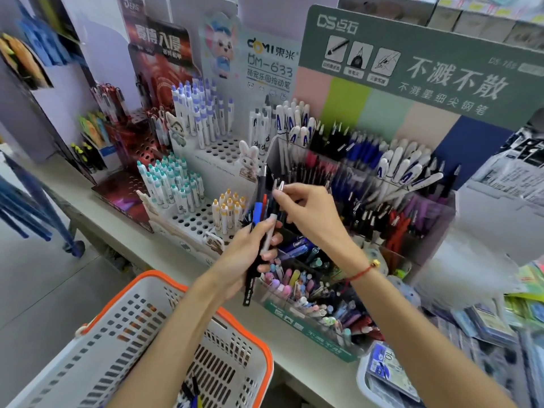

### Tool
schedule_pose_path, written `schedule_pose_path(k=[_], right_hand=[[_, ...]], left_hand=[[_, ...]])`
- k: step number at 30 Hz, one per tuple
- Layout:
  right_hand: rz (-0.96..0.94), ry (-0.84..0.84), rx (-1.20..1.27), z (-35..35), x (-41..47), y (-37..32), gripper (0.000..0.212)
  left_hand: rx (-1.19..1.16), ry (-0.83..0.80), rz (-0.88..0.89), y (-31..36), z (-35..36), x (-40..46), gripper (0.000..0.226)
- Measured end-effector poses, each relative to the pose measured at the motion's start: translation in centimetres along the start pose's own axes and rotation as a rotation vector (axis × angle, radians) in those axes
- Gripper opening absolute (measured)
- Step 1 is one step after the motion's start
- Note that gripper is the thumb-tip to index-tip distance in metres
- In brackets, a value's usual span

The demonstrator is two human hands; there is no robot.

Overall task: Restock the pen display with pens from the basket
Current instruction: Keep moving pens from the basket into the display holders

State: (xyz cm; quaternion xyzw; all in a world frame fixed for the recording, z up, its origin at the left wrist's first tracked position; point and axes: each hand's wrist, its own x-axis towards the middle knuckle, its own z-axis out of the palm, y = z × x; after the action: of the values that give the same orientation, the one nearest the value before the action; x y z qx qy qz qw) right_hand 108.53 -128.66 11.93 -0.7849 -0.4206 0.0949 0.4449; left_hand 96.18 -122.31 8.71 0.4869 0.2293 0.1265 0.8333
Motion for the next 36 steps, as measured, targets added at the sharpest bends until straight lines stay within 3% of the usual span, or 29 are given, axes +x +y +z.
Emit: schedule_pose_path(k=[3,5,10,16,19,26,31,36], right_hand=[[0.213,0.034,0.26,-0.7,-1.0,0.9,0.022],[0.255,0.09,0.312,-1.1,-1.7,1.3,0.019],[0.284,0.375,0.479,-3.7,-3.0,1.8,0.013],[-0.004,0.826,0.221,-7.9,-3.7,3.0,0.014],[-0.114,0.918,0.029,-9.8,-3.9,3.5,0.027],[-0.256,0.808,-0.183,-10.4,-5.3,4.7,0.027],[-0.199,0.717,-0.365,-10.5,-5.2,4.9,0.023],[-0.139,0.619,-0.358,-12.6,-4.3,4.2,0.017]], left_hand=[[0.165,0.074,0.039,-0.4,1.0,0.1,0.024],[0.251,0.126,0.06,-0.7,1.5,0.3,0.024],[0.147,0.207,-0.001,-1.2,1.6,0.8,0.024],[0.074,0.149,-0.026,-2.0,2.1,1.4,0.022],[0.044,0.108,-0.044,-2.0,3.1,2.0,0.027],[-0.074,0.042,-0.082,-2.5,4.5,2.2,0.033],[-0.08,0.046,-0.096,-2.9,4.6,2.0,0.033],[-0.099,0.034,-0.091,-2.7,4.6,1.8,0.033]])
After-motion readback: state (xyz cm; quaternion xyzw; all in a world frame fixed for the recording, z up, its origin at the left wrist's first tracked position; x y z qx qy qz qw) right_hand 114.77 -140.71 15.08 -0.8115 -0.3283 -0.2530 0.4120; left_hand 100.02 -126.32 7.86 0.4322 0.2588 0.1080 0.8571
